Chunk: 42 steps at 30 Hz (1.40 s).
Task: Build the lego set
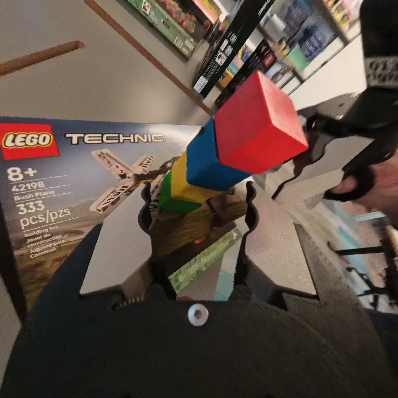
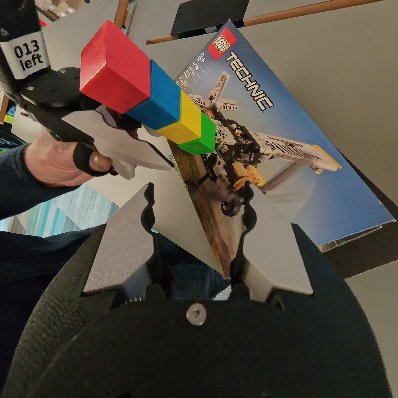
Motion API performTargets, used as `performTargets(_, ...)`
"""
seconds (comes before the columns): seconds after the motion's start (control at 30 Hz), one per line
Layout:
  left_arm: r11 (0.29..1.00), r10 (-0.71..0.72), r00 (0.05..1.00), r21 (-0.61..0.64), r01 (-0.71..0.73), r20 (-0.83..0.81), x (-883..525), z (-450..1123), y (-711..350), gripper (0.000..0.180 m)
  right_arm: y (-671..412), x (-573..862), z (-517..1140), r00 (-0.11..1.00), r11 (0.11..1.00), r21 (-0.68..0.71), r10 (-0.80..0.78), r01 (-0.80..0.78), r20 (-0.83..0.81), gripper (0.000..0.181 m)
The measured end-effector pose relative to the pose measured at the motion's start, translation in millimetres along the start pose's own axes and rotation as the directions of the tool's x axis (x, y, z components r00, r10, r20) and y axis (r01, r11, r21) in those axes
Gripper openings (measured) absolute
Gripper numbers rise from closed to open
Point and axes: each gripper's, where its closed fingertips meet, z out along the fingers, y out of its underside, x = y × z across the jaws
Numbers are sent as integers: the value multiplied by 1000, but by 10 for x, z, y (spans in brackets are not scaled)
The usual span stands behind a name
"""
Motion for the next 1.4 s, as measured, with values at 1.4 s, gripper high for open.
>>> performTargets(1.4, 955, 265, 962, -155, -253, 67, -183, -27, 122, 50, -228, 102, -177, 993, 992, 74, -105, 100, 62, 94)
